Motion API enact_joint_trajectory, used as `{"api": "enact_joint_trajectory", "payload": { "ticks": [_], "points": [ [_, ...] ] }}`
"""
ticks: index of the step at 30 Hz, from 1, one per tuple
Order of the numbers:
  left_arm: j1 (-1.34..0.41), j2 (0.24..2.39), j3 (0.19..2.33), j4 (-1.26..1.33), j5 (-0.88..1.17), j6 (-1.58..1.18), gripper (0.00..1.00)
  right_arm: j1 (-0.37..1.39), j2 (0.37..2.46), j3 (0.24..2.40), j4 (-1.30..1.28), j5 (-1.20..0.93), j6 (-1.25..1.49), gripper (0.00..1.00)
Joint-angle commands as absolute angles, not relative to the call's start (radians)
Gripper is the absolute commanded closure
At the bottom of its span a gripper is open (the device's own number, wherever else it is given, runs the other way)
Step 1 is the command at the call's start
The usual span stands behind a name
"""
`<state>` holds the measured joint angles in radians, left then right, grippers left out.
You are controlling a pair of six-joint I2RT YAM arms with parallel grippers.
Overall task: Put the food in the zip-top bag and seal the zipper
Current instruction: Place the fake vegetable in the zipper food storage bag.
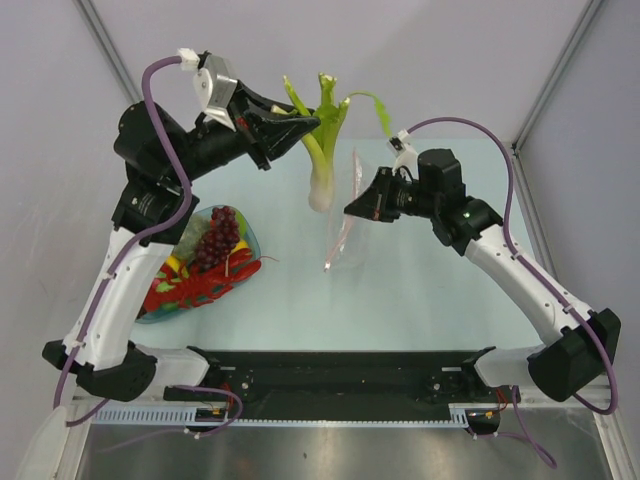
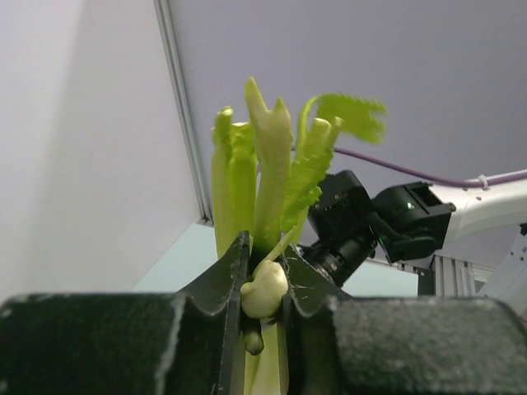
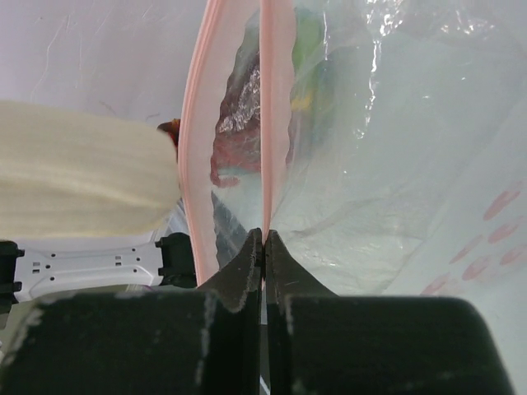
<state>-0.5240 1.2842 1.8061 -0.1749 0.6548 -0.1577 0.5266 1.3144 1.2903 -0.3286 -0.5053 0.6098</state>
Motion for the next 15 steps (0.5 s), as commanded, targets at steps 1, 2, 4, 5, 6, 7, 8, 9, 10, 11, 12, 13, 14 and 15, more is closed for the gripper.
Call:
{"api": "enact_joint_trajectory", "payload": {
  "ticks": [1,2,4,5,6,7,8,9,10,11,12,13,14,15],
  "points": [
    [-0.540,1.315,1.908,-0.114,0.643,-0.175,1.00,0.532,1.315,1.304,-0.284,-0.482,0.603,1.00],
    [-0.543,1.333,1.920,-0.114,0.641,-0.182,1.00,0.532,1.316,1.304,-0.281,-0.482,0.606,1.00],
    [-0.555,1.348,1.942,-0.110,0.649,-0.192,1.00,0.532,1.321,1.304,-0.279,-0.477,0.609,1.00],
    [-0.569,1.356,1.945,-0.109,0.647,-0.190,1.00,0.532,1.322,1.305,-0.278,-0.477,0.607,1.00],
    [-0.574,1.361,1.945,-0.107,0.646,-0.189,1.00,0.532,1.324,1.308,-0.279,-0.477,0.606,1.00],
    [-0.580,1.362,1.942,-0.113,0.644,-0.181,1.00,0.532,1.325,1.308,-0.276,-0.479,0.606,1.00],
    [-0.590,1.364,1.934,-0.115,0.640,-0.175,1.00,0.532,1.327,1.310,-0.275,-0.480,0.606,1.00],
    [-0.591,1.359,1.904,-0.115,0.628,-0.173,1.00,0.532,1.324,1.316,-0.275,-0.482,0.603,1.00],
    [-0.591,1.355,1.885,-0.109,0.618,-0.167,1.00,0.532,1.321,1.318,-0.276,-0.486,0.601,1.00],
    [-0.591,1.351,1.872,-0.112,0.609,-0.158,1.00,0.529,1.319,1.319,-0.279,-0.489,0.600,1.00],
    [-0.592,1.344,1.858,-0.112,0.594,-0.149,1.00,0.529,1.316,1.321,-0.281,-0.494,0.594,1.00],
    [-0.591,1.341,1.832,-0.118,0.560,-0.124,1.00,0.526,1.312,1.321,-0.284,-0.503,0.592,1.00],
    [-0.591,1.336,1.821,-0.121,0.539,-0.109,1.00,0.523,1.309,1.321,-0.291,-0.506,0.591,1.00],
    [-0.591,1.339,1.801,-0.124,0.517,-0.083,1.00,0.517,1.305,1.318,-0.294,-0.515,0.594,1.00]
  ]
}}
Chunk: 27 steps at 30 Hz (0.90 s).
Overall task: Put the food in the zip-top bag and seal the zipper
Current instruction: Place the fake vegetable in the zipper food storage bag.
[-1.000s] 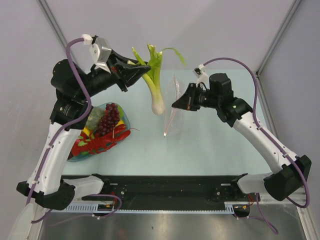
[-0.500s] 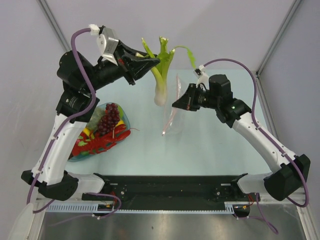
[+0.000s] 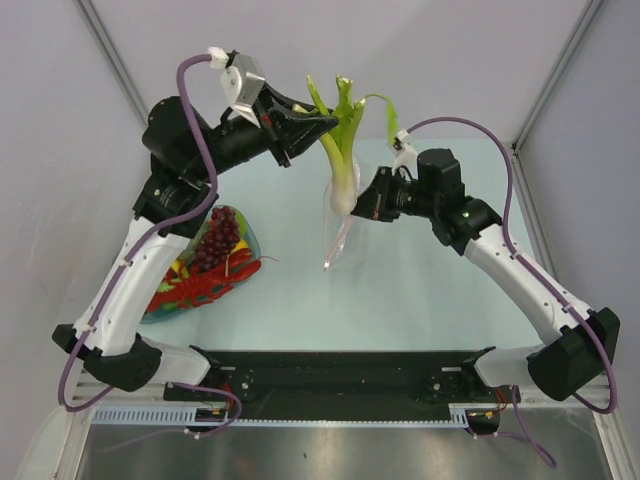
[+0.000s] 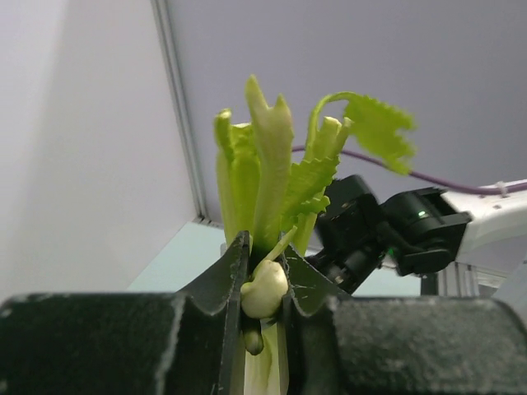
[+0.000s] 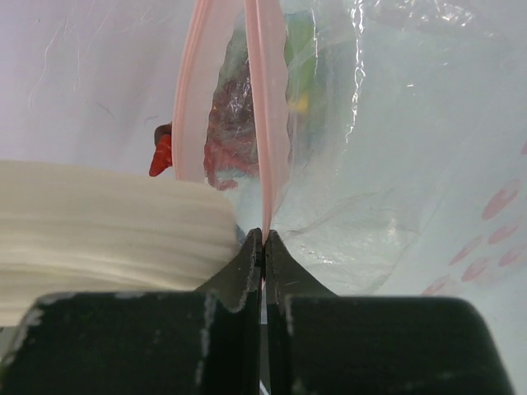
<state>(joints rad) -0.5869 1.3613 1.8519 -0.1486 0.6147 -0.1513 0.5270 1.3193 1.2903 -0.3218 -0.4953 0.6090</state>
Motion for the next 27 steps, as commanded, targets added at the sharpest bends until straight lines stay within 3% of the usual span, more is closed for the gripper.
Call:
{"api": "enact_joint_trajectory", "payload": {
  "ticks": [1,8,19,27],
  "points": [
    [-0.591,1.341,1.792,-0.124,0.473,-0.071,1.00,0.503,1.302,1.313,-0.299,-0.526,0.595,1.00],
    [-0.597,1.370,1.724,-0.092,0.381,-0.032,1.00,0.457,1.279,1.270,-0.255,-0.650,0.618,1.00],
    [-0.653,1.447,1.688,-0.109,0.310,-0.219,1.00,0.408,1.287,1.197,-0.089,-0.744,0.765,1.00],
    [-0.692,1.375,1.375,0.078,0.180,-0.302,0.96,0.367,1.273,1.149,-0.009,-0.801,0.860,1.00]
  ]
}}
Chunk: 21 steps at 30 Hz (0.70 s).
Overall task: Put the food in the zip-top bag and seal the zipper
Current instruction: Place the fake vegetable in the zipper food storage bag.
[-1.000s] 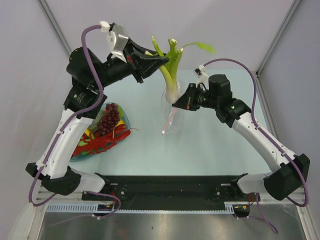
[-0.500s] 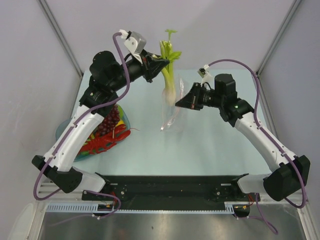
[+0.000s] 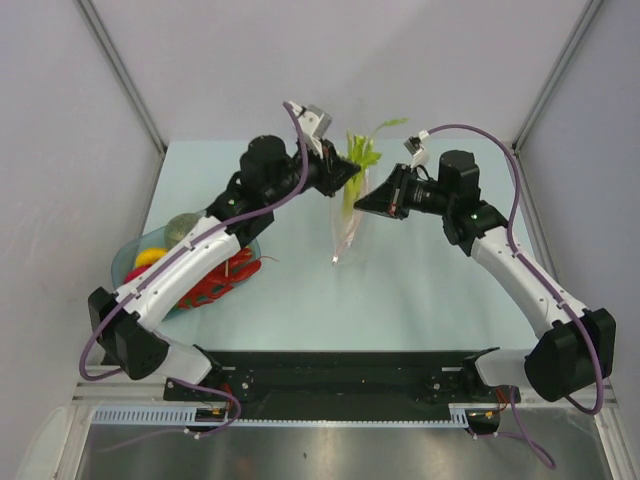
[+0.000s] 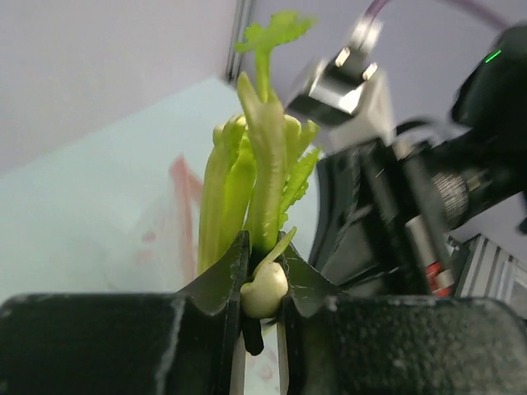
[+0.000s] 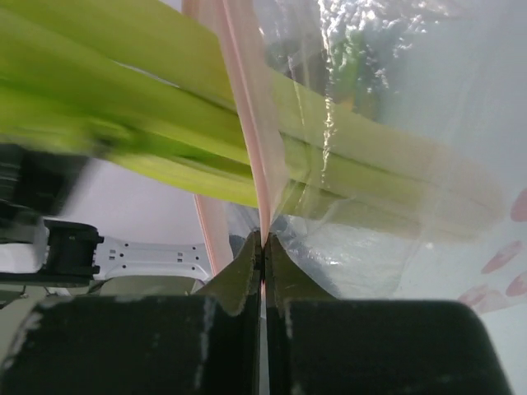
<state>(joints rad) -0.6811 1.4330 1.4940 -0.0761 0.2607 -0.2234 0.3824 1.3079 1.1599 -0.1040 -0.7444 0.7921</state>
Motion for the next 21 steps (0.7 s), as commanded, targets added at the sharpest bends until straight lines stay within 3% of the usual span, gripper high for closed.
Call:
{"api": "enact_joint_trajectory", "payload": {
  "ticks": [1,9,15,21],
  "points": [
    [-0.692,1.377,1.365,0.086,0.183,-0.310,0.96,0.361,1.273,1.138,0.021,-0.807,0.886,1.00],
    [-0.693,1.447,1.442,-0.095,0.187,-0.328,0.96,0.342,1.267,1.108,0.054,-0.824,0.902,1.00],
    [-0.693,1.454,1.417,-0.181,0.229,-0.298,0.81,0.319,1.252,1.074,0.107,-0.847,0.922,1.00],
    [-0.693,1.486,1.572,-0.369,0.192,-0.227,0.50,0.298,1.232,1.057,0.097,-0.865,0.908,1.00]
  ]
}}
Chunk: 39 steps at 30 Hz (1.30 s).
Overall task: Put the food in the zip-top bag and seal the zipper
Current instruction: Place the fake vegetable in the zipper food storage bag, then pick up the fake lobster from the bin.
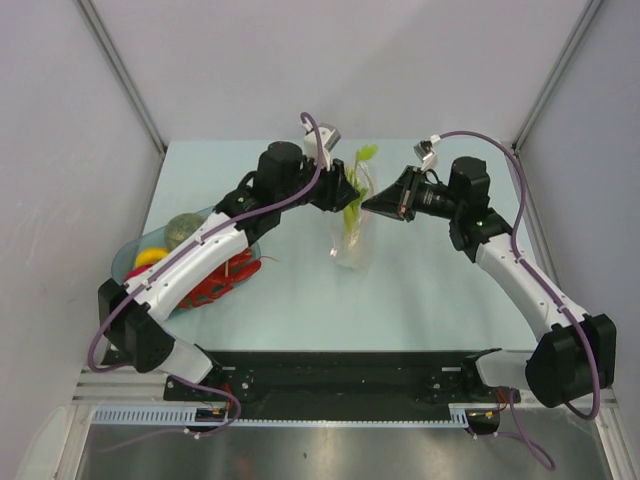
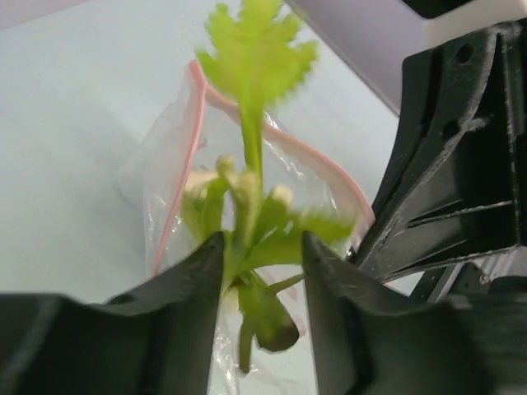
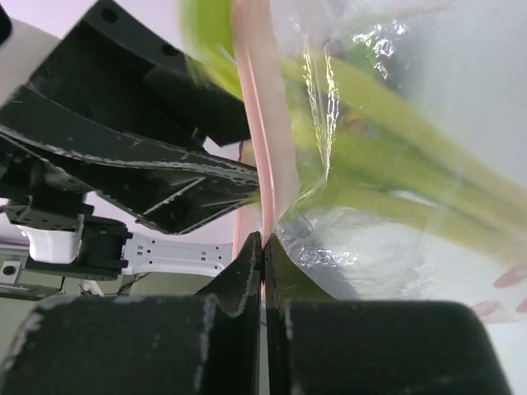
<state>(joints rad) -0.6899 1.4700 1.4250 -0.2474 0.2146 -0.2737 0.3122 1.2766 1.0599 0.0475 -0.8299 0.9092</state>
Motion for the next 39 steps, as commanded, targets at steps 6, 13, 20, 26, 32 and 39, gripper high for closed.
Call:
{"api": "enact_joint_trajectory", "payload": {
  "ticks": [6,13,20,26,32,39],
  "points": [
    [-0.693,1.467,1.735,-0.474,0.088,-0.123,0.23,0.279,1.220,1.046,0.078,-0.876,0.897,1.00],
    [-0.667,1.332,1.614,-0.515,0.060,-0.040,0.27,0.255,1.224,1.072,0.063,-0.877,0.905,1.00],
    [-0.537,1.209,1.545,-0.601,0.245,-0.003,0.16,0.296,1.170,1.181,0.065,-0.885,1.037,1.00],
    [-0.378,1.114,1.488,-0.724,0.411,0.103,0.03,0.299,1.172,1.218,-0.109,-0.879,0.887,1.00],
    [-0.226,1.074,1.482,-1.029,0.476,0.435,0.02,0.305,1.190,1.239,-0.308,-0.830,0.713,1.00],
    [-0.173,1.022,1.376,-1.235,0.316,0.761,0.04,0.317,1.203,1.239,-0.385,-0.799,0.626,1.00]
  ]
}}
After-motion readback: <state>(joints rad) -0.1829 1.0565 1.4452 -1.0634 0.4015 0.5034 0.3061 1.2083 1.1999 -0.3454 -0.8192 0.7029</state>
